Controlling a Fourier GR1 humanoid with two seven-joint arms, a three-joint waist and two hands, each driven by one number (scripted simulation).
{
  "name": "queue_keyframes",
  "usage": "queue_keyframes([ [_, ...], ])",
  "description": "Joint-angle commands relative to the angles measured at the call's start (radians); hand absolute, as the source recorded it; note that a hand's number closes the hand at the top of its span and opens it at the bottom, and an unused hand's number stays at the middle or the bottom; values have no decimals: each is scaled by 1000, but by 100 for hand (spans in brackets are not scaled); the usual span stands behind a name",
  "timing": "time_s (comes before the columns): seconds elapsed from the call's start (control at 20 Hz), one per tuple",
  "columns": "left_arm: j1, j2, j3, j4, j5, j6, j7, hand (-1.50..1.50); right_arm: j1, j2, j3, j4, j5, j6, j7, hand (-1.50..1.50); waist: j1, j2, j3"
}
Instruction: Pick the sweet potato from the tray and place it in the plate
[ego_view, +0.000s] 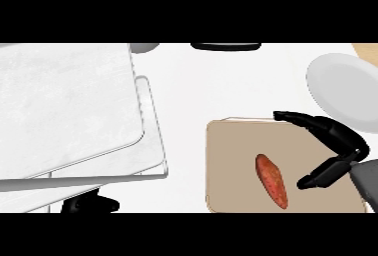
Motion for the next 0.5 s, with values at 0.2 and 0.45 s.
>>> queue_keyframes([
  [0.2,-161,53,163,22,77,-12,52,0,-24,-87,97,85,197,16,-301,-150,-8,-6,9],
  [0.45,-163,40,149,36,82,-14,37,0,-57,-105,200,95,285,-32,-293,-150,-8,-10,6],
])
